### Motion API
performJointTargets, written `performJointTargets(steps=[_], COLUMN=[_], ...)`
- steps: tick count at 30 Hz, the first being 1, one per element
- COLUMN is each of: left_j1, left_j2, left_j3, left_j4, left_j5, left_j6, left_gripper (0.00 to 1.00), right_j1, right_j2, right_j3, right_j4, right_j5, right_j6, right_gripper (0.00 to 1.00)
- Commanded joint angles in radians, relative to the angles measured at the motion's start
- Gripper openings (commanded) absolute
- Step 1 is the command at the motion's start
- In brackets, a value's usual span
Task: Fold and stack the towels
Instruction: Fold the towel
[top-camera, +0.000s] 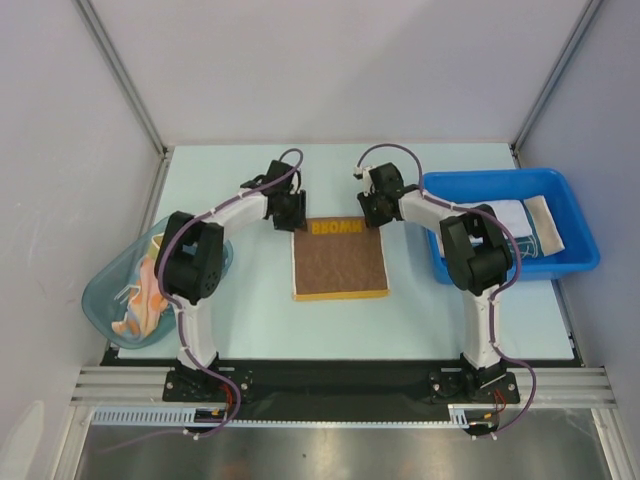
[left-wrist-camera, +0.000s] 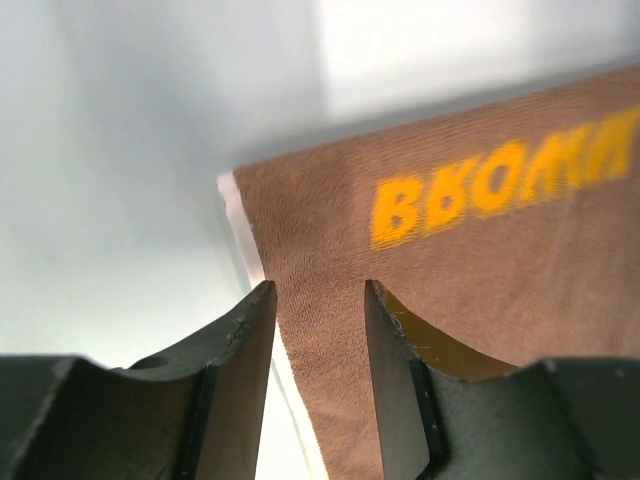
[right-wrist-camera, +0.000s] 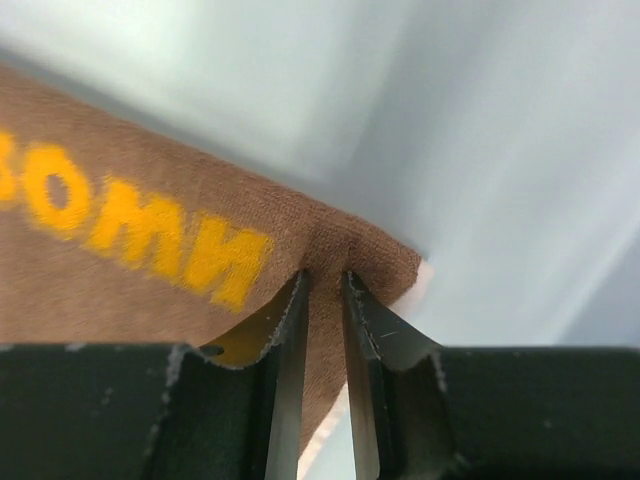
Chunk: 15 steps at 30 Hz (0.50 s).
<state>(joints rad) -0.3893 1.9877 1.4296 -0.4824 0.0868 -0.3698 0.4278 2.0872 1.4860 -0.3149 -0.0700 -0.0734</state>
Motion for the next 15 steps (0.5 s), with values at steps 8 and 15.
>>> performJointTargets(steps=[8,15], left_j1=[0.104,0.106], left_j2=[0.048,0.206], left_j3=[0.163,0.337], left_j4=[-0.007,-0.146], left_j5=[0.215,0.275], left_j6=[0.357,0.517], left_gripper=[0.48,0.48], right_j1=[-0.041,-0.070], right_j2=[0.022,0.068], right_j3=[0.099,0.262], right_j4=[-0.073,-0.278], right_j5=[-0.102,-0.185], right_j6=[-0.192,-0.327], right_gripper=[0.35,0.44])
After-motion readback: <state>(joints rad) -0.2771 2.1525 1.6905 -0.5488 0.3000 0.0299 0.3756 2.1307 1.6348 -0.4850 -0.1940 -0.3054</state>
